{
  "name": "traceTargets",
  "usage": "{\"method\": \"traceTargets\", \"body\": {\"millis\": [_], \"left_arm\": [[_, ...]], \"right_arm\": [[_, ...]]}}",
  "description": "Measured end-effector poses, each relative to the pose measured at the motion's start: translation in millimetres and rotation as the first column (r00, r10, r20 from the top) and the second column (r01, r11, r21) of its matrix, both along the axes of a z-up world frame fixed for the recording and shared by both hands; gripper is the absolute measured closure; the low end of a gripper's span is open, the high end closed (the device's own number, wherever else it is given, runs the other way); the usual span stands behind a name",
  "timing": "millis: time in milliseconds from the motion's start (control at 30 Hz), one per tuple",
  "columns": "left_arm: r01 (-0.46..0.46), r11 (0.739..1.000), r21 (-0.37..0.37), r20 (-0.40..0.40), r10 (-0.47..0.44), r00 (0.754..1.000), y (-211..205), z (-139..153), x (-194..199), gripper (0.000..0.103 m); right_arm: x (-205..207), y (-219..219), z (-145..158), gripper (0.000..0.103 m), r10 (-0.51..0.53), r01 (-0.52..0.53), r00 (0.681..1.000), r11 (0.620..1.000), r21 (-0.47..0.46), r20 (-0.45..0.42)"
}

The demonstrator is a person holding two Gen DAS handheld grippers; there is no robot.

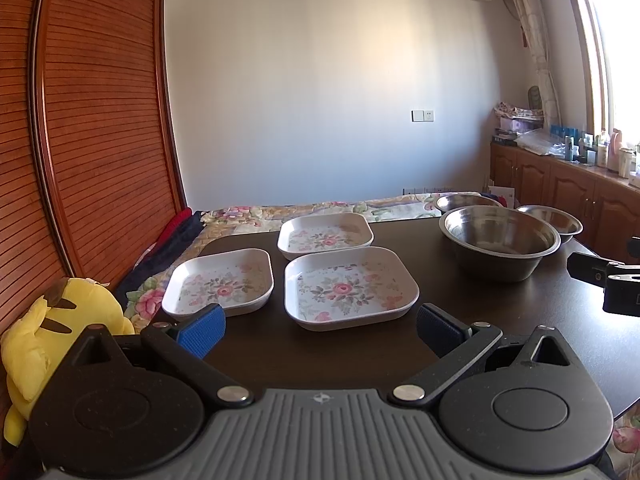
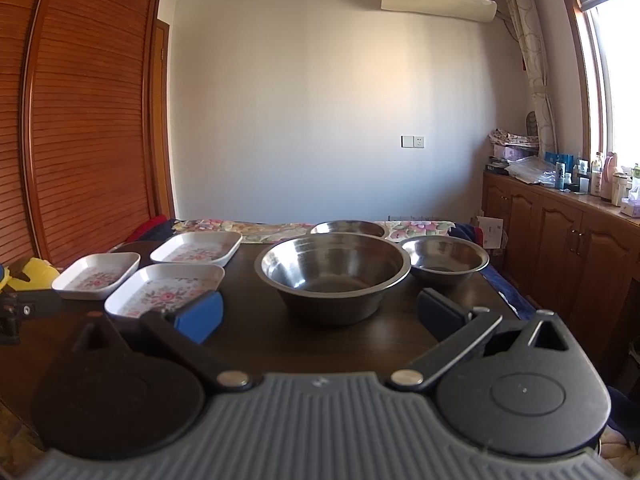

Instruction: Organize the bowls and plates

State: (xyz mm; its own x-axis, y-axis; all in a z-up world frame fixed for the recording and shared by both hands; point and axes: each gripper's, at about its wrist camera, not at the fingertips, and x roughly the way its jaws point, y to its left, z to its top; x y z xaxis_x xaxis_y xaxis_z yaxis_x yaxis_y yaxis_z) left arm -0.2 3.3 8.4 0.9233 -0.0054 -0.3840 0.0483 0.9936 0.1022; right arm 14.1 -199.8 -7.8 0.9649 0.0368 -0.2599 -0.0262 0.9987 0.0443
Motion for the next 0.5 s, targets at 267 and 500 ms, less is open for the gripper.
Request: {"method": "traceTargets", "body": {"millis": [267, 500], "left_arm": [[0.0, 1.0, 0.0, 0.001, 0.0, 1.0, -0.2, -0.5, -0.1, 0.0], [-0.001, 1.0, 0.0, 0.002, 0.001, 1.0, -0.8, -1.7, -0.6, 0.0]], "right_arm": [[-1.9, -1.9, 0.0, 0.0, -0.002, 0.002, 1.0, 1.0, 0.0, 0.0], [-1.7, -1.9, 0.8, 0.0, -0.005, 0.005, 1.0, 1.0, 0.001, 0.0]]}}
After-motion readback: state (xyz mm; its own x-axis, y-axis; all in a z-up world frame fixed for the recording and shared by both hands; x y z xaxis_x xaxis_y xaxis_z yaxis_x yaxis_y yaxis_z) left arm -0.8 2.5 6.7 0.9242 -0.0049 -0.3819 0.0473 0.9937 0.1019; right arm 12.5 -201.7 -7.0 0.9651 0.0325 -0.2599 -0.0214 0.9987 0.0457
